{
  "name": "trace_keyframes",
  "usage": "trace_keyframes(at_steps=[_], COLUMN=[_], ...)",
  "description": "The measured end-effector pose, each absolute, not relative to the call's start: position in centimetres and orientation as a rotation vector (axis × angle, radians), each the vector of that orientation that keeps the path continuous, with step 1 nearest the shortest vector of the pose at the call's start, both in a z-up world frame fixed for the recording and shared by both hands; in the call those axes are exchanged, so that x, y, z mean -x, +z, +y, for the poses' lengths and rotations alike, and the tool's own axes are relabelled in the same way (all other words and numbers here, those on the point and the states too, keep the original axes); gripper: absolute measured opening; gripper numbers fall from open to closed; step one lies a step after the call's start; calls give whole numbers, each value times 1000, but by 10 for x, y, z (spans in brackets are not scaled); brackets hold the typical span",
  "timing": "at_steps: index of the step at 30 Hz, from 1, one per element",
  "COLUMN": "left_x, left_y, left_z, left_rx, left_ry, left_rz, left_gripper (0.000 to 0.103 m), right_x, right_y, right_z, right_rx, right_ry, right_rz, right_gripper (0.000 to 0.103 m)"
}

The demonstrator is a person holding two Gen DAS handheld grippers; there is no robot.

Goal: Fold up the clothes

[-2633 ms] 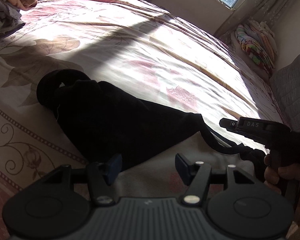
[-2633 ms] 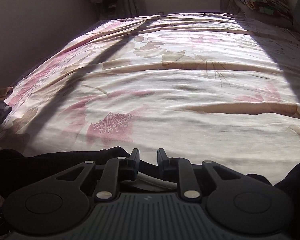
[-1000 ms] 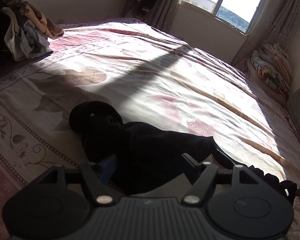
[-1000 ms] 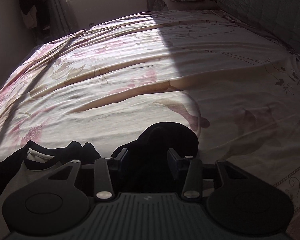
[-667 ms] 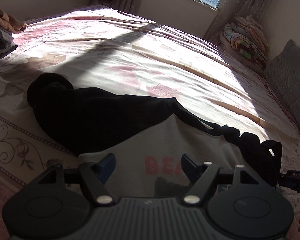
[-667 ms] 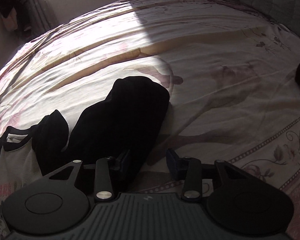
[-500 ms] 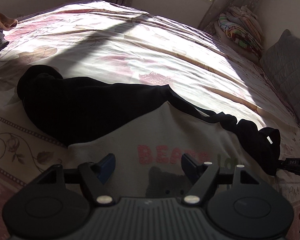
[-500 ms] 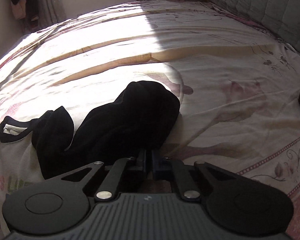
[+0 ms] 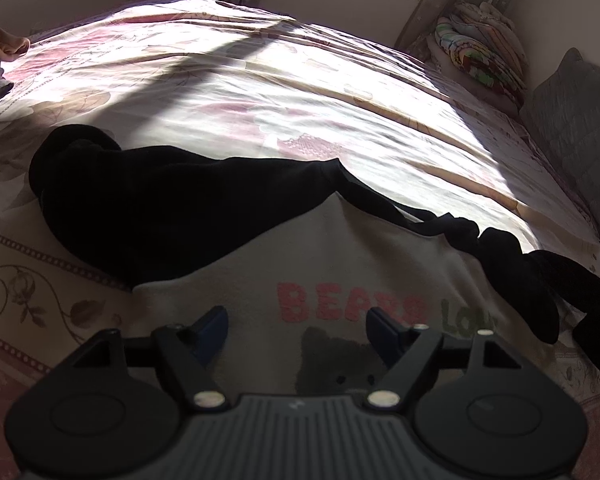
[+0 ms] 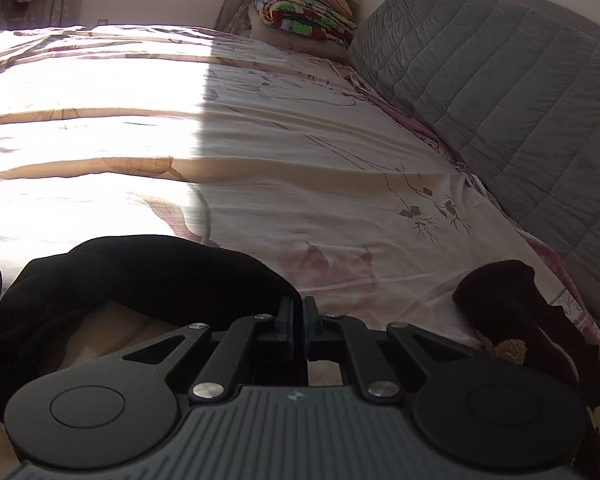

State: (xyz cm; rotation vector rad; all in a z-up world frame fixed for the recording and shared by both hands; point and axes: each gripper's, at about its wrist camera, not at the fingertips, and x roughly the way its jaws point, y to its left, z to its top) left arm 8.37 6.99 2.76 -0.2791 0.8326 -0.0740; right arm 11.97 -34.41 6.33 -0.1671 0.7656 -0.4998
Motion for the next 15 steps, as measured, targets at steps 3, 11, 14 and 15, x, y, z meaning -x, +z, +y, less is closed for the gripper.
trace_keyframes(at_steps=[3, 11, 14, 15], left_x=[-83, -66, -65, -66], left_y=[27, 40, 51, 55], left_z=[69, 68, 66, 65], left_rx=[263, 145, 136, 139], left_ry=[-76, -144, -180, -195], left_rz=[831, 850, 877, 887], left_gripper=[78, 78, 77, 77], right_x=[-114, -65, -54, -52], right_y=[64, 49, 43, 43], right_z=[-364, -389, -393, -396], right_rx=[142, -221, -298, -338], right_ry=[-559, -597, -591, -588], right_rz=[760, 727, 699, 691], right_gripper=[5, 5, 5, 5])
